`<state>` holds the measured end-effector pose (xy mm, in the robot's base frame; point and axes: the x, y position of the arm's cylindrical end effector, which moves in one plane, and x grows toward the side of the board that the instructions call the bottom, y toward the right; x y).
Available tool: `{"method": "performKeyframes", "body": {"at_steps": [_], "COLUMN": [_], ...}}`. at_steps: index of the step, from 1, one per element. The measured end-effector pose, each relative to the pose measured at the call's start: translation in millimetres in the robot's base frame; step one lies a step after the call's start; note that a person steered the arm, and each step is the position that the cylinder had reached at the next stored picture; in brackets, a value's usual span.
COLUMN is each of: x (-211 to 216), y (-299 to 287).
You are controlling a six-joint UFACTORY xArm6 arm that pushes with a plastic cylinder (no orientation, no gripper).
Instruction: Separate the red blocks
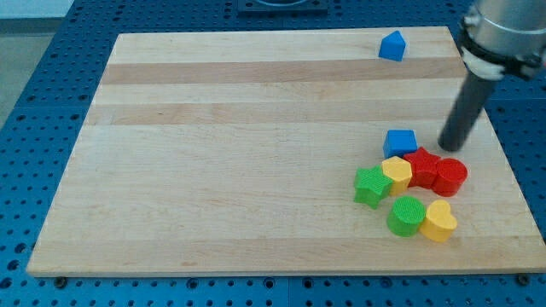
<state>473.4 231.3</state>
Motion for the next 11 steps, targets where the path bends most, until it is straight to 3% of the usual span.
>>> {"method": "performKeyframes", "body": {"at_steps": [1,2,4,5,6,8,11], "x": [71.1,85.9,-36.0,-55.9,-41.0,-86.5,-16.8], "y": [9.3,-6.8,-12.0,-15.1,-15.3,-19.9,-58.6]}}
